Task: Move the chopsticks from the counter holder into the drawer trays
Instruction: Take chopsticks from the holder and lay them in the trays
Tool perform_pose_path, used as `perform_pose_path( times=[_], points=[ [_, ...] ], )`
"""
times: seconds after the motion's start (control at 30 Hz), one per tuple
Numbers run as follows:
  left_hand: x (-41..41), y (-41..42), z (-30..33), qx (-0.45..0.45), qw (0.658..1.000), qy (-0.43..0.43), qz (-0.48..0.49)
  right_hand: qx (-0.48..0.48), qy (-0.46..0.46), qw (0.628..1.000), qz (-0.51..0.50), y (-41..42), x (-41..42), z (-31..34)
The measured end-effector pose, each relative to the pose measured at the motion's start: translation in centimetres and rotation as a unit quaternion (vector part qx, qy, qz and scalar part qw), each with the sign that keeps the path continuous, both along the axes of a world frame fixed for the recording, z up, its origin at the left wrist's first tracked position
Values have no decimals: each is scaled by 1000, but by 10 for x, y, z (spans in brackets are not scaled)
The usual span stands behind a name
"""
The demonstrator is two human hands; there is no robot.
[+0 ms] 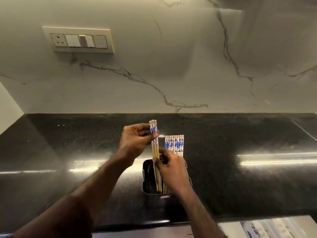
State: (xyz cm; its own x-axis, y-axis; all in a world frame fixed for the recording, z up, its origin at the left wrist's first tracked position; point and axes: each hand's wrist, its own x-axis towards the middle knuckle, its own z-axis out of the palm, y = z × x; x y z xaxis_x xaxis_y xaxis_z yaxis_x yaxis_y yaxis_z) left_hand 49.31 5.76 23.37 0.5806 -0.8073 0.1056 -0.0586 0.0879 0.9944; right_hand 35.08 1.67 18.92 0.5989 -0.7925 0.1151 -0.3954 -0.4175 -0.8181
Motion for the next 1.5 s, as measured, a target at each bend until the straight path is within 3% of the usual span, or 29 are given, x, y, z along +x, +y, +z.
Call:
perform_pose_path(
  times=[0.27,0.67,0.93,1.03,1.3,1.5],
  points=[
    [-13,24,59,-38,999,-33,-18,58,-70,995,51,7,-16,33],
    [-97,86,90,-39,992,-36,-114,41,-106,994,-10,75,-101,59],
    [-202,126,53,-23,986,32,-164,24,-62,994,-90,136,-214,25],
    [-251,121,46,5,983,21,-184,21,-42,992,-116,141,-266,21],
    [-386,80,36,5,975,52,-214,63,-34,983,-172,114,-404,18],
    [-489,25,10,23,981,66,-180,80,5,983,-163,58,-508,8]
  ],
)
